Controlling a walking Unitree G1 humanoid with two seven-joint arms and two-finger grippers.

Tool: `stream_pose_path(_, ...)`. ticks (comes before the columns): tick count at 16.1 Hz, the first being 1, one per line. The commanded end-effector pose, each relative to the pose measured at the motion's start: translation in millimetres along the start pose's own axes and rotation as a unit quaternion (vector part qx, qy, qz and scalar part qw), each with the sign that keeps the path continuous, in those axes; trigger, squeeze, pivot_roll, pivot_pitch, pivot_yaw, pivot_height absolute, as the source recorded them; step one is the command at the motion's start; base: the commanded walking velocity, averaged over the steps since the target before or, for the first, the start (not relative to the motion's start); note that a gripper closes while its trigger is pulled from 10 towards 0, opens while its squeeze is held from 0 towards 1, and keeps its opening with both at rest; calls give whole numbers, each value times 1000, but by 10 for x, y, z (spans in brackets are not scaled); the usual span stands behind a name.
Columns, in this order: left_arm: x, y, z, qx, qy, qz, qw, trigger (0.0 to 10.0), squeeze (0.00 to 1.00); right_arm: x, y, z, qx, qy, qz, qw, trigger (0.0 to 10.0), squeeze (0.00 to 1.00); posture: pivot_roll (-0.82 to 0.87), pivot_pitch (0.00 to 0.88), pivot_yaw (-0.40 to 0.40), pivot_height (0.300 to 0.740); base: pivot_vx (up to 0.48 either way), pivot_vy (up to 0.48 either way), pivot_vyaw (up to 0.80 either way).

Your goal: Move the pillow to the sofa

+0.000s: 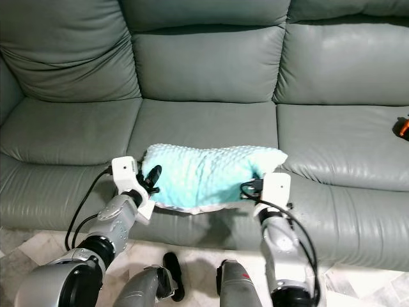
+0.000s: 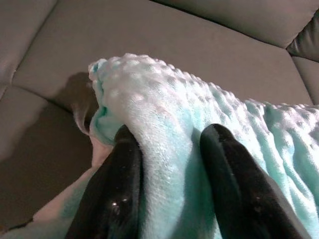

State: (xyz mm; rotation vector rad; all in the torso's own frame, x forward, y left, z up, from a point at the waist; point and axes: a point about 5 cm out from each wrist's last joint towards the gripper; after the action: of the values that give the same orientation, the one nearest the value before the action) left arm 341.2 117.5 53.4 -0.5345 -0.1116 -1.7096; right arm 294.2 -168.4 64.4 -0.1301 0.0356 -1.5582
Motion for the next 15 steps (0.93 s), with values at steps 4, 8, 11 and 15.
stream_pose_path(4,-103,-77,-128,-16,-8,17,1000,10000,1000,-83,-145,-129,-17,14,35,999,10000,1000,-200,351,119,740,0,0,0)
stream_pose_path(8,-74,-67,-126,-16,-18,10,1000,10000,1000,-32,-236,-209,-32,5,28,999,10000,1000,-201,342,116,740,0,0,0)
stream_pose_path(11,-45,-76,-164,-20,-25,-4,999,10000,1000,-12,-258,-211,-32,-11,13,999,10000,1000,-199,335,115,740,0,0,0)
stream_pose_path(15,0,-66,-118,-1,-35,-27,999,10000,1000,44,-296,-140,-8,-39,-11,999,10000,1000,-193,333,117,740,0,0,0)
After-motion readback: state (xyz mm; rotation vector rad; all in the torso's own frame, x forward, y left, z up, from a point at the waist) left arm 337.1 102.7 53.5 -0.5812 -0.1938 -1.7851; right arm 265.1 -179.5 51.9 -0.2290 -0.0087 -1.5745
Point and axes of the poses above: a point about 5 cm out from each wrist's last joint towards the gripper, its own y axis pointing out of the wrist towards the gripper, its own z axis along the axis of the wrist's last joint, x = y × z, and after that the axes turned 4 degrees about -y, right-handed
